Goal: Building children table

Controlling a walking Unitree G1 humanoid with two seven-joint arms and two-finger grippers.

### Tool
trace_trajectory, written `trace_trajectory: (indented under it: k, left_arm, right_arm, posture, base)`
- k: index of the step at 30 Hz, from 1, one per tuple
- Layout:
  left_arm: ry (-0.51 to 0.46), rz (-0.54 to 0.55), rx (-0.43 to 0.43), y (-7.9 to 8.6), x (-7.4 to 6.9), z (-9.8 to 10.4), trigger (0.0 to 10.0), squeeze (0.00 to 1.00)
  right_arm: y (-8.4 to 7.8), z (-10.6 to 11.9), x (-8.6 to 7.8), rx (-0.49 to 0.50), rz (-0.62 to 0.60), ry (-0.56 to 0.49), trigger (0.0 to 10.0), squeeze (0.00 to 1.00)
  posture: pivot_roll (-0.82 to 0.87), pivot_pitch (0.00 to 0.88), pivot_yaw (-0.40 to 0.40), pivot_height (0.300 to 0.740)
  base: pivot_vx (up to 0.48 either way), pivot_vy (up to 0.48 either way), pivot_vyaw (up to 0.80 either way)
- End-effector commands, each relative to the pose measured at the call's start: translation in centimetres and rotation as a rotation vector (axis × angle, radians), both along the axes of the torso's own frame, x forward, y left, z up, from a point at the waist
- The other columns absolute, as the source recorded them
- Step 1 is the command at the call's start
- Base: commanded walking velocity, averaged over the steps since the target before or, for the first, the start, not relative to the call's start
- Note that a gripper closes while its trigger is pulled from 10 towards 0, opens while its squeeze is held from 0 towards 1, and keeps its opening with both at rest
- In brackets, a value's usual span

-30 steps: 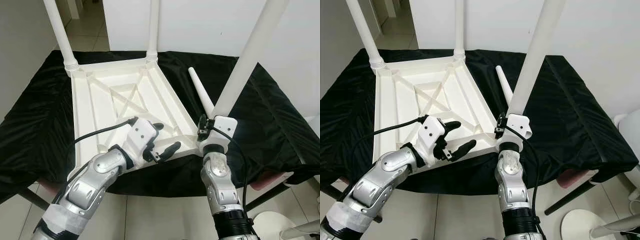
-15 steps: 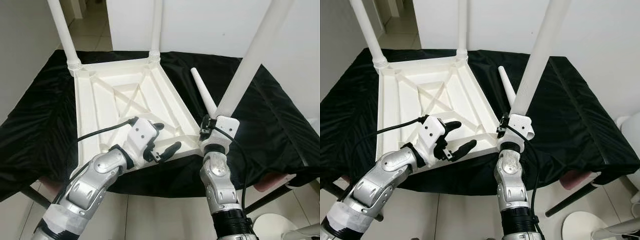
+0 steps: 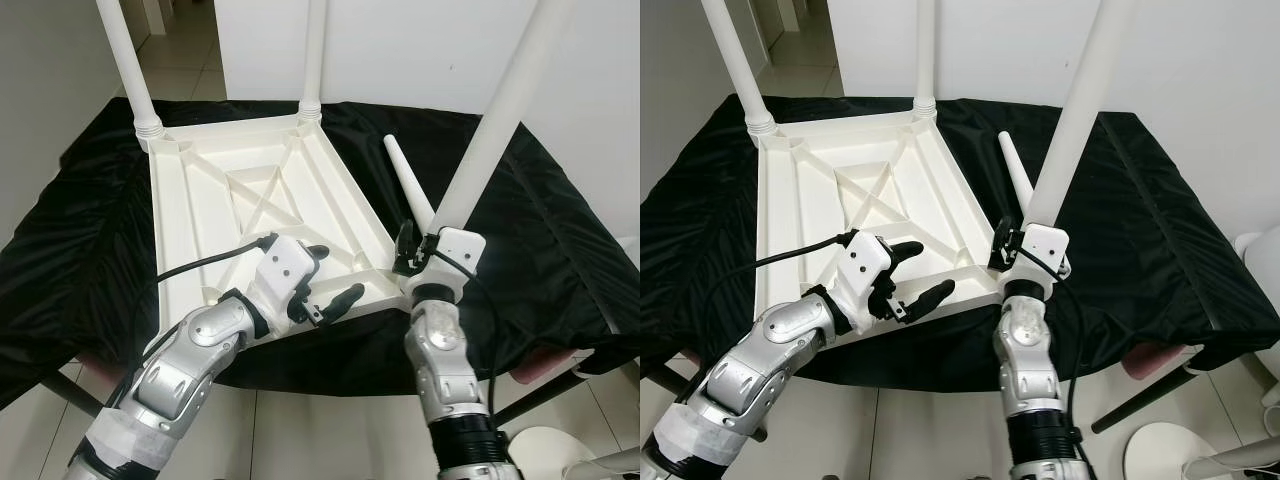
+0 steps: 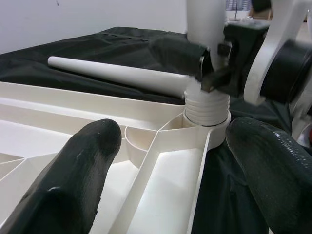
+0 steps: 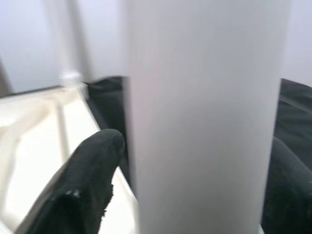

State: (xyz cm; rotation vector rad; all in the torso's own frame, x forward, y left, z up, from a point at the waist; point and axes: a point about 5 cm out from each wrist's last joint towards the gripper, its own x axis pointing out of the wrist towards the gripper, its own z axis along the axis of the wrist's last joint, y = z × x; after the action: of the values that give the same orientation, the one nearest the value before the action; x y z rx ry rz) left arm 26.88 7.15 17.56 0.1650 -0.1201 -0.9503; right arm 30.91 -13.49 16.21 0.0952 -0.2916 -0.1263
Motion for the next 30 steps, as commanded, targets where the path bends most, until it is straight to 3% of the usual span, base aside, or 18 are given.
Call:
trace_trajectory:
  k: [1,6,7,8,9,10,20,21,23,24,30]
  left_arm:
    - [0.008,-0.084,0.007,-0.4,-0.5,0.1,10.0,0.00]
    - [0.006,-0.084,0.006,-0.5,-0.5,0.2,10.0,0.00]
    - [0.007,-0.084,0.005,-0.5,-0.4,0.2,10.0,0.00]
    - [0.006,-0.084,0.004,-0.5,-0.4,0.2,10.0,0.00]
    - [0.006,-0.084,0.004,-0.5,-0.4,0.2,10.0,0.00]
    - [0.006,-0.082,0.002,-0.5,-0.4,0.2,10.0,0.00]
    - [0.002,-0.069,-0.002,-0.4,-0.3,0.4,10.0,0.00]
    - [0.002,-0.067,-0.002,-0.4,-0.3,0.4,10.0,0.00]
    - [0.002,-0.066,-0.003,-0.4,-0.3,0.4,10.0,0.00]
    - [0.001,-0.066,-0.002,-0.4,-0.2,0.4,10.0,0.00]
    - [0.002,-0.067,-0.001,-0.4,-0.1,0.5,10.0,0.00]
  right_arm:
    - [0.5,0.5,-0.2,-0.007,0.101,-0.027,10.0,0.00]
    - [0.4,0.6,-0.2,-0.054,0.233,-0.028,10.0,0.00]
    - [0.2,0.4,-0.1,-0.026,0.303,0.000,4.9,0.00]
    - [-0.3,0.3,0.0,-0.037,0.315,0.005,2.2,0.00]
    - [-0.3,0.3,0.0,-0.037,0.315,0.005,2.2,0.00]
    - [-1.2,0.0,0.2,0.002,0.362,0.035,0.0,0.00]
    - [-2.4,-0.4,0.4,0.030,0.353,0.067,0.0,0.00]
    - [-2.6,-0.4,0.6,0.014,0.331,0.074,10.0,0.00]
    - [-2.7,-0.3,0.6,0.001,0.330,0.069,10.0,0.00]
    - [-2.8,0.0,0.7,-0.005,0.349,0.049,10.0,1.00]
    - [-3.6,1.7,0.6,-0.086,0.414,-0.008,10.0,1.00]
  posture:
    - [0.02,0.050,-0.026,0.740]
    - [0.01,0.055,-0.025,0.740]
    - [0.01,0.058,-0.022,0.740]
    - [0.01,0.058,-0.022,0.740]
    - [0.01,0.058,-0.022,0.740]
    - [0.01,0.061,-0.023,0.740]
    - [0.01,0.064,-0.025,0.740]
    - [0.02,0.063,-0.022,0.740]
    - [0.02,0.064,-0.022,0.740]
    - [0.01,0.065,-0.019,0.740]
    - [0.01,0.066,-0.016,0.740]
  base:
    - [0.000,0.000,0.00]
    - [0.000,0.000,0.00]
    - [0.000,0.000,0.00]
    - [0.000,0.000,0.00]
    - [0.000,0.000,0.00]
    - [0.000,0.000,0.00]
    - [0.000,0.000,0.00]
    - [0.000,0.000,0.00]
    - [0.000,0.000,0.00]
    - [0.000,0.000,0.00]
    - [0.000,0.000,0.00]
